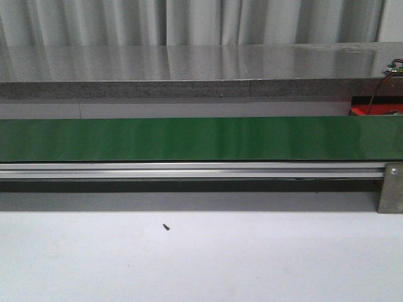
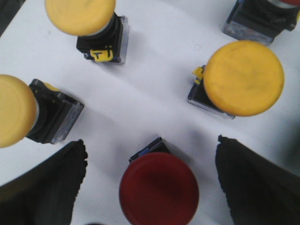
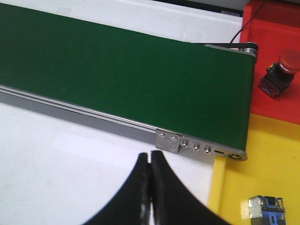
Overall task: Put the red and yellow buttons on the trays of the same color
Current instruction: 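Grasp the red button with the left gripper and lift it, then carry the red button over the belt's near end and lower it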
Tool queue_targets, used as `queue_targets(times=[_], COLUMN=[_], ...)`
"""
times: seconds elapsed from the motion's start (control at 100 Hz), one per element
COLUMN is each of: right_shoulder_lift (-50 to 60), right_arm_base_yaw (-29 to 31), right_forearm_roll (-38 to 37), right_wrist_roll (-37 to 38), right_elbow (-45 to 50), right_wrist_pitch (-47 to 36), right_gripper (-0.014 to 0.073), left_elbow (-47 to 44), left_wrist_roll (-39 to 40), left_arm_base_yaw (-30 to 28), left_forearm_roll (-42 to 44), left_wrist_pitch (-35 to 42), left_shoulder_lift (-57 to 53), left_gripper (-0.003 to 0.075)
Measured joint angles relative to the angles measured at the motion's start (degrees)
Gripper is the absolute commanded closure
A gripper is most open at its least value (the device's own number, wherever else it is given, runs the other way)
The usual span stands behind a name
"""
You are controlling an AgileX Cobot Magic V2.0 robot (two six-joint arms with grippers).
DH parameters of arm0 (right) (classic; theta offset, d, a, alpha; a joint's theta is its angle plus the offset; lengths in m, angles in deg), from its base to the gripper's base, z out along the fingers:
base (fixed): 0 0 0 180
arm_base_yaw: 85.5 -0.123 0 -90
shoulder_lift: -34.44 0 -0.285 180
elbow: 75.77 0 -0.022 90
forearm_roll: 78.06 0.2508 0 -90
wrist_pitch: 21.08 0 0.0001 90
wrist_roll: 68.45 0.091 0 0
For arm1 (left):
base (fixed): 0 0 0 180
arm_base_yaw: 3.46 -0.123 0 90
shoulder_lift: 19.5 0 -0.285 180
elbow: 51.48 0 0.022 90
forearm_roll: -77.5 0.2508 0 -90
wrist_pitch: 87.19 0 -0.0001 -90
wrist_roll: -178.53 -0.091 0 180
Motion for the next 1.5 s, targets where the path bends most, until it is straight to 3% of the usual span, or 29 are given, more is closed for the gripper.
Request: queue_targets(times=[0.24, 0.55, 0.89, 1.17, 1.5], right_shoulder_lift=[0.0, 0.0, 0.0, 0.0, 0.0], right_arm_base_yaw=[0.0, 0.0, 0.0, 0.0, 0.0], right_forearm_roll=[0.0, 0.0, 0.0, 0.0, 0.0], right_wrist_roll=[0.0, 0.0, 0.0, 0.0, 0.0], right_elbow=[0.0, 0.0, 0.0, 0.0, 0.0], right_wrist_pitch=[0.0, 0.0, 0.0, 0.0, 0.0], right_gripper=[0.069, 0.069, 0.069, 0.069, 0.069], left_elbow=[0.13, 0.13, 0.35, 3.41, 10.27], left_wrist_roll=[0.0, 0.0, -0.11, -2.61, -5.17], left_arm_base_yaw=[0.0, 0.0, 0.0, 1.56, 11.9], left_forearm_roll=[-0.35, -1.29, -2.22, -3.71, -4.93], left_wrist_pitch=[0.0, -1.41, -3.06, -8.13, -13.8], left_shoulder_lift=[0.45, 0.45, 0.32, -7.13, -10.4], left_gripper=[0.0203, 0.0456, 0.0615, 0.0627, 0.0627])
